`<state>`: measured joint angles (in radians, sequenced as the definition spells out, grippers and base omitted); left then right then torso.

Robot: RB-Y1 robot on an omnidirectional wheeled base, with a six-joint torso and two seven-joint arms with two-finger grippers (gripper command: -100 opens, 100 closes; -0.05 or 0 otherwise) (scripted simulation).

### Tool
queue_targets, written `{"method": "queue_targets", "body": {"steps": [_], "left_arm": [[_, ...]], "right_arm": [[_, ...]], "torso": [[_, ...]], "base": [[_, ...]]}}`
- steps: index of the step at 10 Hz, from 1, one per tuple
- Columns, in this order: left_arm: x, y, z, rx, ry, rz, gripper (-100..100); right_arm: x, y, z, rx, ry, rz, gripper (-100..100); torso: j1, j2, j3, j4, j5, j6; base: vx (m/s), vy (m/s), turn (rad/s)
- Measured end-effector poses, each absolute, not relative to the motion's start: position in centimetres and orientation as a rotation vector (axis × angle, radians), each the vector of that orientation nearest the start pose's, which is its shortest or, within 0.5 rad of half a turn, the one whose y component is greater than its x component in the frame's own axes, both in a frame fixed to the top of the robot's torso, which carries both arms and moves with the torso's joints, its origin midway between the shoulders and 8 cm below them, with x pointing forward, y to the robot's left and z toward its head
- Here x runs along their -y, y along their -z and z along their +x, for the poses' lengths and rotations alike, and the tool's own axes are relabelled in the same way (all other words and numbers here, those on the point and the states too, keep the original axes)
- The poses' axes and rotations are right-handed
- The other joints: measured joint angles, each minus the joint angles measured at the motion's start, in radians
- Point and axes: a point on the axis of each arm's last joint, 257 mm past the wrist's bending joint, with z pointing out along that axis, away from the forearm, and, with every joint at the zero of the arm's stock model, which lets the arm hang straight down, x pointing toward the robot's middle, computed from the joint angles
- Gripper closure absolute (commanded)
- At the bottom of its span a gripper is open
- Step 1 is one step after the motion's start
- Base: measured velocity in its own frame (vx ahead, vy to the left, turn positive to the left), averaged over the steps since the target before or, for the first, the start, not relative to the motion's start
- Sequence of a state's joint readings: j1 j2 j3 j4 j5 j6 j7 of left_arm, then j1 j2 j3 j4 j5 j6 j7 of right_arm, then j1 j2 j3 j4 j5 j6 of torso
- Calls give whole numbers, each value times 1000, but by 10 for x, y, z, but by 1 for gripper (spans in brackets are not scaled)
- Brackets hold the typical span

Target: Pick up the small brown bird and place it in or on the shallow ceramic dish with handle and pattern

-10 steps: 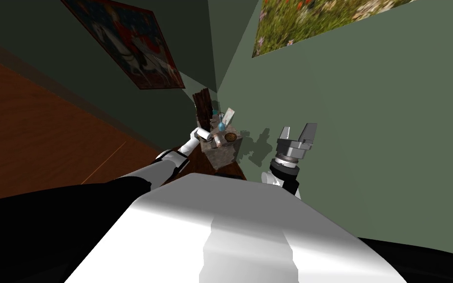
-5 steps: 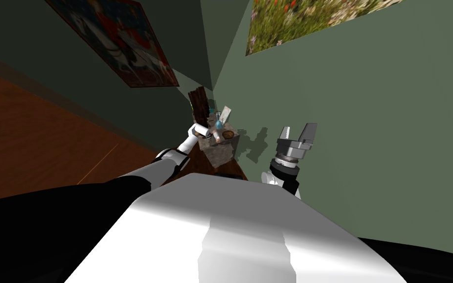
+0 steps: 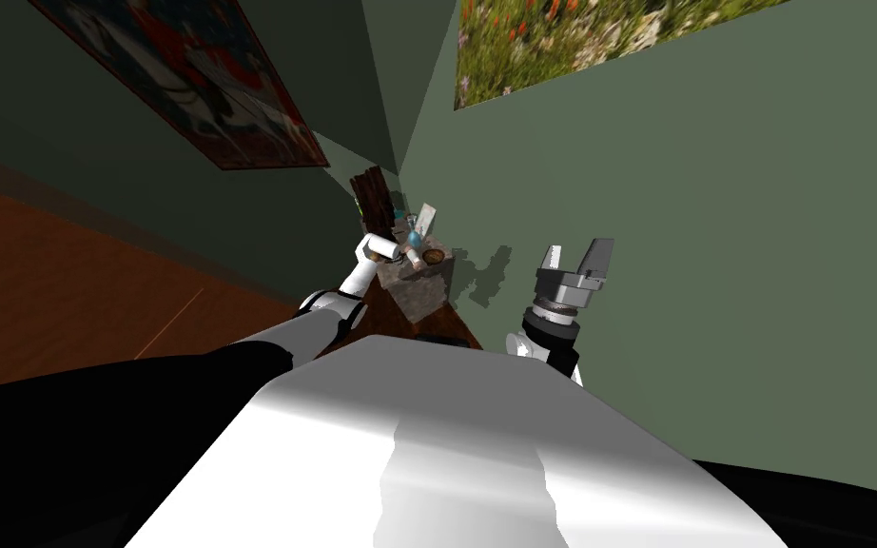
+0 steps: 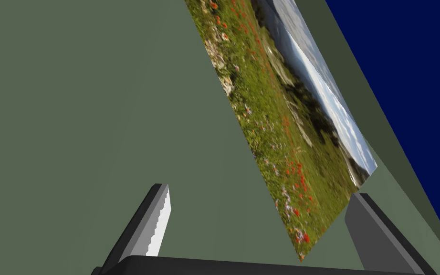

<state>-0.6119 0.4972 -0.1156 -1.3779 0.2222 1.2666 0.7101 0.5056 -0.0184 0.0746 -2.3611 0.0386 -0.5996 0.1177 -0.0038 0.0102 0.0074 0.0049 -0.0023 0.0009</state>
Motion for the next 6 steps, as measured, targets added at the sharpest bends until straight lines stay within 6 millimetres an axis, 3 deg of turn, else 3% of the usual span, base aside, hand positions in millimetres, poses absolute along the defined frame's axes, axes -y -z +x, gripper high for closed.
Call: {"method": "queue_targets", "body": {"steps": [6], "left_arm": [[-390,202,590,-1175,643,-2152,100]], "right_arm": [[243,-74,310,-545,-1278,452,0]], "torso": [[1,-1,0,1,0,0]], "base": [[-59,-19,-171]]}}
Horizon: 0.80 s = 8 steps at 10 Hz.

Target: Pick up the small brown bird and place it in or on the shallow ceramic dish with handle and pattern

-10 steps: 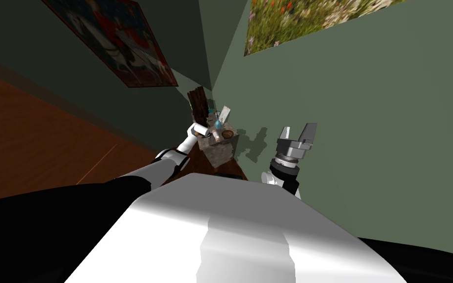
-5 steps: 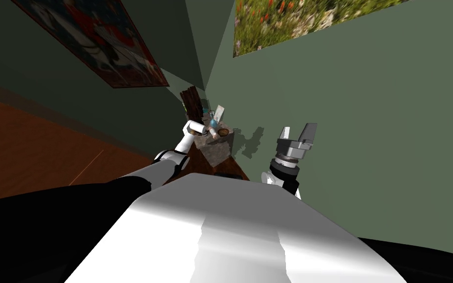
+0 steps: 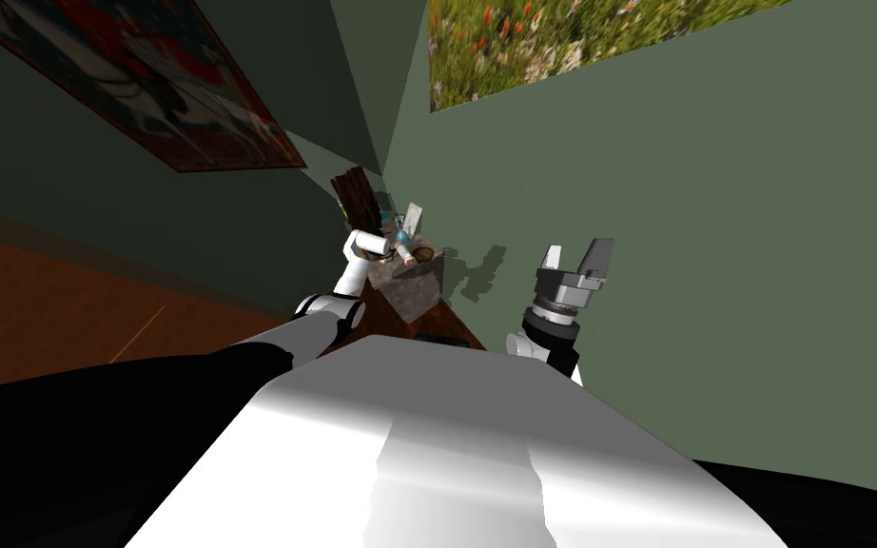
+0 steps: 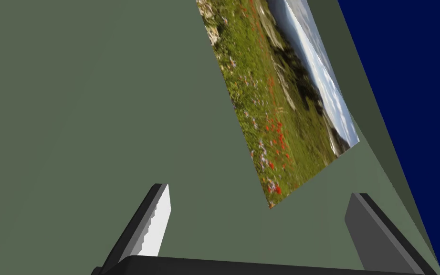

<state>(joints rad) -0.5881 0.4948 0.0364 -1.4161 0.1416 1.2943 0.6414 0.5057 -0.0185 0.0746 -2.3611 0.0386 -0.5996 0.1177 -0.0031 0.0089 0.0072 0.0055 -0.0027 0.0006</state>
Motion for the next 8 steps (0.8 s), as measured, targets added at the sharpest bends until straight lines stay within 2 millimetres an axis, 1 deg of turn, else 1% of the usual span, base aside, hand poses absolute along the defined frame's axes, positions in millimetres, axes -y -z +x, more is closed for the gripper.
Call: {"method": "queue_targets", "body": {"steps": [3,4,5,6,7,8], "left_arm": [[-421,189,584,-1106,622,-2157,100],[-437,186,578,-1077,608,-2155,100],[-444,183,575,-1056,602,-2159,100],[-458,177,570,-1026,581,-2162,100],[-470,176,565,-999,574,-2168,100],[-484,173,556,-967,550,-2170,100]], "right_arm": [[243,-74,310,-546,-1278,452,0],[243,-74,310,-546,-1278,452,0],[243,-74,310,-546,-1278,452,0],[243,-74,310,-546,-1278,452,0],[243,-74,310,-546,-1278,452,0],[243,-74,310,-546,-1278,452,0]], "torso": [[0,0,0,0,0,-1],[-1,0,0,0,0,0],[0,0,0,1,0,-1],[0,1,1,1,-1,0],[0,0,1,1,0,-2],[-1,0,1,1,0,1]], "base": [[-56,-26,-228],[-46,-23,-124],[-54,-23,-241],[-38,-17,-175],[-48,-24,-319],[-38,-20,-168]]}}
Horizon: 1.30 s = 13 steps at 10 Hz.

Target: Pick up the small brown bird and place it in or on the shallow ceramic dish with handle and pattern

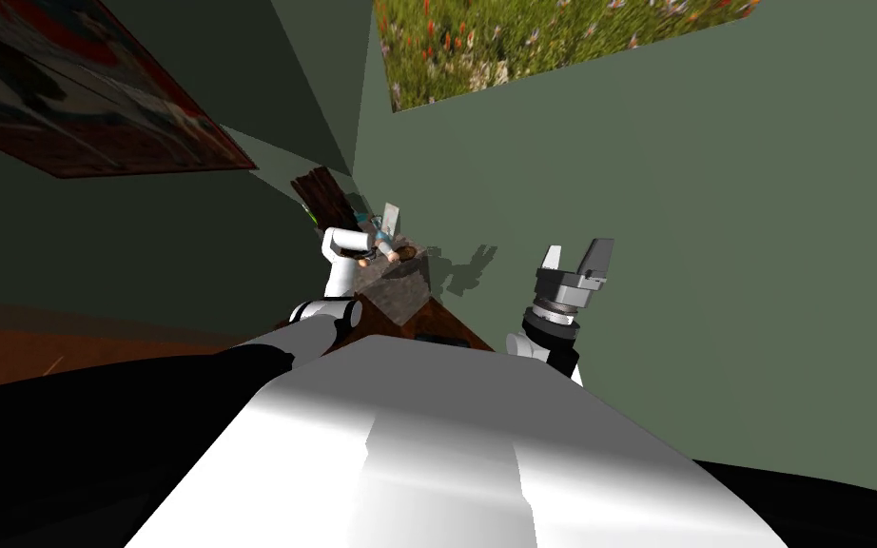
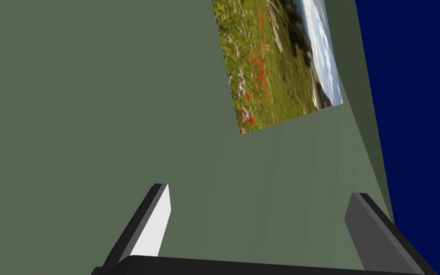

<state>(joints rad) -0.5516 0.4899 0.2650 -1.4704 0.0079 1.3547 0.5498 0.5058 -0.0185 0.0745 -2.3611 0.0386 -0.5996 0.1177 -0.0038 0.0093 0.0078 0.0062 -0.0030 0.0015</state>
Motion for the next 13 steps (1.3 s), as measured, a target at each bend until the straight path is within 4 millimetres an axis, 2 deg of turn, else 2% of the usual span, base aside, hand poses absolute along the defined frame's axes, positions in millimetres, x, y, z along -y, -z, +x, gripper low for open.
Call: {"method": "queue_targets", "body": {"steps": [1,4,6,7,10,11,13], "left_arm": [[-494,171,554,-942,541,-2180,100],[-538,166,531,-854,476,-2193,100],[-554,166,519,-810,463,-2211,100],[-570,167,508,-778,432,-2216,100],[-604,168,478,-693,373,-2241,100],[-620,167,463,-661,337,-2245,100],[-638,169,451,-613,323,-2265,100]], "right_arm": [[243,-74,310,-546,-1278,452,0],[243,-74,310,-546,-1278,452,0],[243,-74,310,-546,-1277,452,0],[243,-74,310,-546,-1278,452,0],[243,-74,310,-546,-1277,452,0],[243,-74,310,-546,-1278,452,0],[243,-74,310,-546,-1277,452,0]], "torso": [[0,-1,0,0,0,-2],[0,-1,0,0,0,-1],[3,-1,0,0,0,-4],[2,-1,0,0,0,-1],[1,-1,0,0,0,-3],[0,-1,0,0,0,-1],[2,-1,0,1,0,-5]], "base": [[-37,-35,-323],[-27,-28,-190],[-14,-14,-161],[-21,-14,-192],[-17,-28,-266],[-10,-24,-185],[-1,-17,-134]]}}
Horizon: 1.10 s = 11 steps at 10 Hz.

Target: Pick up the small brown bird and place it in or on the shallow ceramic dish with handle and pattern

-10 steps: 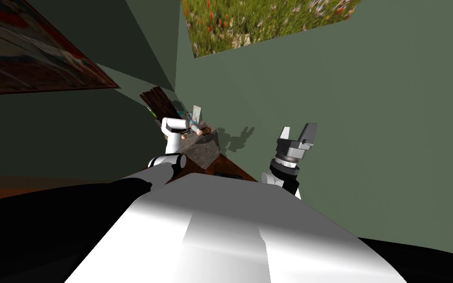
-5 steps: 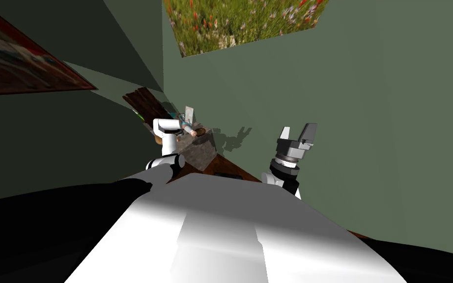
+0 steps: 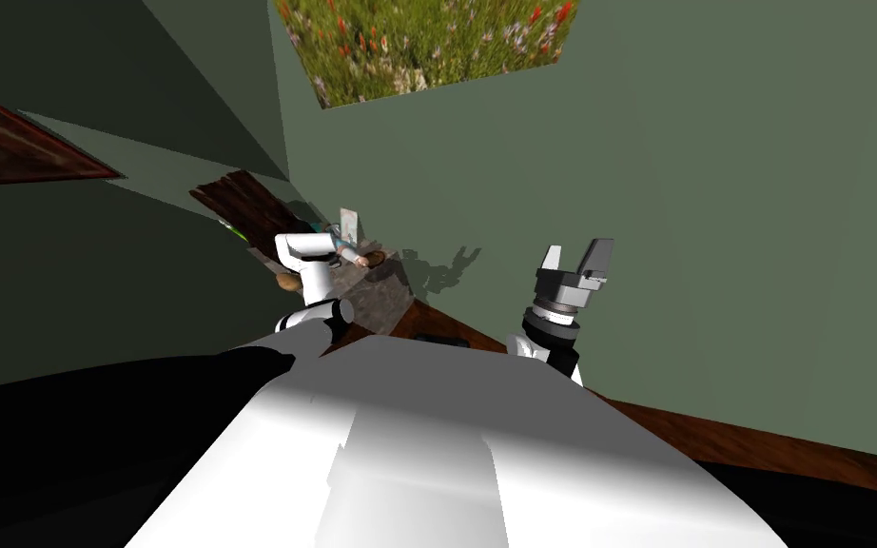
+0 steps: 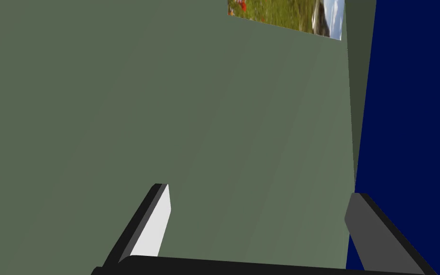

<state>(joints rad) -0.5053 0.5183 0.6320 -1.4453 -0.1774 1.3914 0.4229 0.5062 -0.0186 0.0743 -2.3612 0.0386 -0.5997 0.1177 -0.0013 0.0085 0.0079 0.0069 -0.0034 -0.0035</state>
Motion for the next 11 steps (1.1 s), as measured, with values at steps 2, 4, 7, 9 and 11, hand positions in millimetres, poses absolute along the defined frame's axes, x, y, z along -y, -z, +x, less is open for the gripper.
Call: {"method": "queue_targets", "body": {"steps": [2,4,7,9,11], "left_arm": [[-656,169,425,-550,273,-2284,100],[-678,174,399,-493,223,-2301,100],[-702,175,365,-413,173,-2327,100],[-717,181,342,-380,132,-2335,-100],[-712,181,343,-381,140,-2363,-100]], "right_arm": [[243,-74,310,-546,-1277,452,0],[243,-74,310,-546,-1277,452,0],[243,-74,310,-546,-1277,452,0],[243,-74,310,-546,-1277,452,0],[243,-74,310,-546,-1277,452,0]], "torso": [[-2,0,0,0,0,3],[-2,-1,-1,0,-1,3],[-1,0,0,0,-1,2],[2,-1,-1,0,0,1],[7,1,1,1,1,1]], "base": [[-6,-19,-281],[0,-16,-83],[7,-19,-266],[-6,16,-41],[-31,82,-51]]}}
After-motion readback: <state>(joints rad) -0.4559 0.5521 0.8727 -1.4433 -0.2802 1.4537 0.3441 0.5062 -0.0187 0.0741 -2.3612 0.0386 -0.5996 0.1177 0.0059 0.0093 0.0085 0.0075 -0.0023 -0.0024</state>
